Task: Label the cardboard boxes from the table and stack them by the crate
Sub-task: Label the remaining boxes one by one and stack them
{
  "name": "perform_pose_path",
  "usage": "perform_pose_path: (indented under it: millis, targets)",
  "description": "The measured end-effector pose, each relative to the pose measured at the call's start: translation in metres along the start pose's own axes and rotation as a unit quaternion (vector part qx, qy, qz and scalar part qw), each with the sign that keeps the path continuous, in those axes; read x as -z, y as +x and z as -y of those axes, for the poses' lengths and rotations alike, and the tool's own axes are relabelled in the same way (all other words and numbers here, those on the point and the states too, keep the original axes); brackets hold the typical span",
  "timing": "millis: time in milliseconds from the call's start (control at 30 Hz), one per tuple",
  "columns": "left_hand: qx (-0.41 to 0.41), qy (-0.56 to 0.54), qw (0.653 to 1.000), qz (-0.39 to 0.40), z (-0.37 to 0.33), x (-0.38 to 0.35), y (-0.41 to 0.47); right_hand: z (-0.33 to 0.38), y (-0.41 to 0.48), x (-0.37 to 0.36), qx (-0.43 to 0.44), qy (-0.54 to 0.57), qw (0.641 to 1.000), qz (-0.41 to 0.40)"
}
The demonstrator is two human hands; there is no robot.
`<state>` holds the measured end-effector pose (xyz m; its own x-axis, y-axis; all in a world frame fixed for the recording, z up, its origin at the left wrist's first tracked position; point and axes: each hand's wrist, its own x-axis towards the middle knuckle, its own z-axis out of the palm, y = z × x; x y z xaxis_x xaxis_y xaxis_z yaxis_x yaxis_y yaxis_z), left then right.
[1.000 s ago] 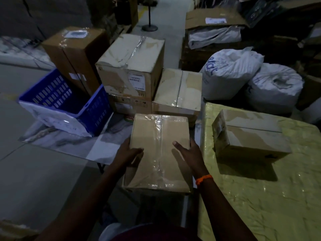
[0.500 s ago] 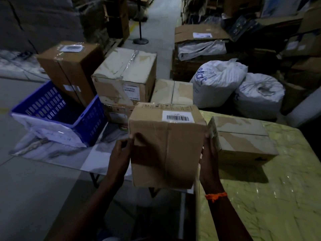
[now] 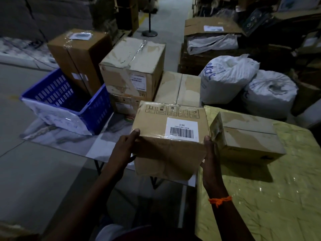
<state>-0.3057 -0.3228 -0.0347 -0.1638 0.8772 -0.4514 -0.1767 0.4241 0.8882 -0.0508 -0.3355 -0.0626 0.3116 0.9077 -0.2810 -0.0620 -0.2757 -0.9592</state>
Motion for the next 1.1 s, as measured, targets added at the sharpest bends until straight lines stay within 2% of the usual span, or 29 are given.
perform_pose_path:
  millis: [167,267,367,533,700,767,933,1100]
  targets:
    - [-0.014,0.014,1.0,-0.019,0.016,0.002,-0.011,-0.012,-0.011,0.001,0.048,0.052,0.997,-0.017]
    - [-0.031,0.054,0.998,-0.02,0.011,0.006,-0.009,-0.007,-0.01,0.003,0.039,0.043,0.998,-0.008]
    - [-0.067,0.08,0.994,0.018,-0.009,0.01,-0.001,0.006,0.002,0.011,0.051,0.036,0.998,0.011]
    - [-0.064,0.083,0.992,0.067,-0.042,0.008,0.021,0.034,0.032,0.021,0.047,-0.018,0.996,0.073]
    - [-0.064,0.099,0.988,0.1,-0.043,-0.002,0.024,0.038,0.044,0.005,0.029,-0.054,0.99,0.129]
    - [-0.068,0.095,0.99,0.082,-0.043,-0.002,0.024,0.038,0.045,-0.002,0.028,-0.053,0.99,0.128]
    - [-0.1,0.103,0.989,-0.036,-0.039,0.016,0.012,0.039,0.03,-0.018,0.013,-0.017,0.99,0.143]
    - [-0.17,-0.001,0.977,-0.131,-0.027,0.045,-0.014,0.052,0.017,-0.035,-0.056,0.043,0.986,0.152]
